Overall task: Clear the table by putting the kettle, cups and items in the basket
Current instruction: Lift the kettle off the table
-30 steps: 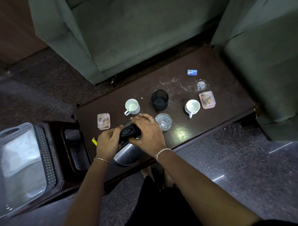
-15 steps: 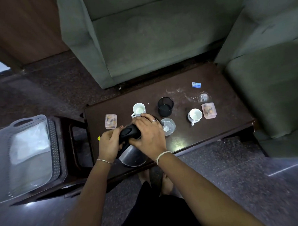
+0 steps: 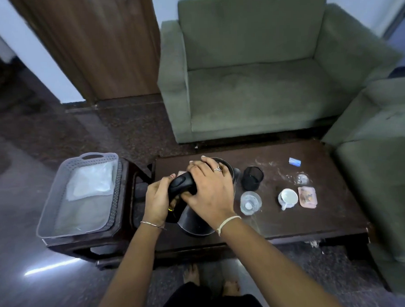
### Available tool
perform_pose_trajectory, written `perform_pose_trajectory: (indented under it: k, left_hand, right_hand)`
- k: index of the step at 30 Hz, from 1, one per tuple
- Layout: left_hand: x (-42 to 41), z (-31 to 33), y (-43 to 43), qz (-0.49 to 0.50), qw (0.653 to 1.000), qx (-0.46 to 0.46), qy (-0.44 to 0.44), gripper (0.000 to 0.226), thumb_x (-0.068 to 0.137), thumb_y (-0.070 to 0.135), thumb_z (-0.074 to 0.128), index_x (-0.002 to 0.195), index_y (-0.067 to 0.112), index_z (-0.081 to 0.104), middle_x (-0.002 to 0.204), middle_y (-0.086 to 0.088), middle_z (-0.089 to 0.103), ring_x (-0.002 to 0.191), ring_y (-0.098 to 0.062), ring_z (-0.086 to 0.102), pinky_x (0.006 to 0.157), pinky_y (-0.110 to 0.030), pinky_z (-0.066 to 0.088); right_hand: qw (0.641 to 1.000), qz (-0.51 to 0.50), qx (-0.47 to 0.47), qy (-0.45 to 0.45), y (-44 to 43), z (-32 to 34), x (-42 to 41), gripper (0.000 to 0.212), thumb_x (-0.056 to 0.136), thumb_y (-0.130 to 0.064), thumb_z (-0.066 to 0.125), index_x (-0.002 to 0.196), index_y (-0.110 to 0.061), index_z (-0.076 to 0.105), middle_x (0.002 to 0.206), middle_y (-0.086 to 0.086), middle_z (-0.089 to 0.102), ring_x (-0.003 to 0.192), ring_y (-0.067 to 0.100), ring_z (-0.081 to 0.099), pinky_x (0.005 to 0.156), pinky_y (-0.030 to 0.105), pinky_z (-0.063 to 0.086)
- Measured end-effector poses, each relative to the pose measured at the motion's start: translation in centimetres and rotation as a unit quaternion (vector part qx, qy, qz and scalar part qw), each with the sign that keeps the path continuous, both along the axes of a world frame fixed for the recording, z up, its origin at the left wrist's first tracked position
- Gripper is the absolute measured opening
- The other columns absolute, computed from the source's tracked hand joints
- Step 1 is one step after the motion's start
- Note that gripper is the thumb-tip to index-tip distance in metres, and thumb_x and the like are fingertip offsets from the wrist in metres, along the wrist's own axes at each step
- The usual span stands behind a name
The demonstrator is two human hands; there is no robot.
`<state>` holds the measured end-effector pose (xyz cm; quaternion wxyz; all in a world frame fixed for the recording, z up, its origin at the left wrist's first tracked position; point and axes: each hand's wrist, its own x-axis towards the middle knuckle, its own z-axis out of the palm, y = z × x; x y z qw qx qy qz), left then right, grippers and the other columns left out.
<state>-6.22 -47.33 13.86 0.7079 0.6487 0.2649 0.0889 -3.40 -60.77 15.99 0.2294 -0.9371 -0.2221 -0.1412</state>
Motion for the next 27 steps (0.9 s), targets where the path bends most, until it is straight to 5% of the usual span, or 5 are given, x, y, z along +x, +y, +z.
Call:
perform_pose_trajectory:
  k: [11,21,27]
  left_hand:
    - [-3.1,3.2,8.0,0.090,0.992,-0.075,-0.046,0.028,0.064,0.045,0.062,0.064,0.019,0.073,0.058,-0.003,0.061,0.049,-0.015,0.053,0.045,-0.025,0.039]
    - [-5.9,2.8,21.9,0.112,0.989,-0.073,-0.070,0.035,0.089,0.031,0.051,0.060,0.014,0.059,0.045,-0.002,0.050,0.036,-0.011,0.044,0.036,-0.017,0.034]
    - [-6.9,2.0,32.3,0.075,0.994,-0.049,-0.057,0.041,0.069,0.045,0.058,0.063,0.004,0.055,0.041,-0.006,0.044,0.031,-0.014,0.037,0.036,-0.020,0.028]
  right_hand:
    - [0.990,0.125,0.009,-0.066,7.3,4.3,-1.0,0.056,0.070,-0.043,0.068,0.121,-0.022,0.059,0.131,-0.006,0.059,0.133,0.019,0.045,0.108,0.042,0.038]
    - [0.969,0.198,0.082,-0.121,17.9,2.4,-2.8,0.055,0.082,-0.044,0.067,0.130,-0.022,0.055,0.141,-0.003,0.049,0.134,0.019,0.040,0.109,0.039,0.038]
    - [0.978,0.064,0.190,0.051,26.3,1.3,-4.3,0.110,0.058,-0.073,0.072,0.148,-0.037,0.020,0.157,-0.008,0.014,0.146,0.008,0.010,0.117,0.036,0.016]
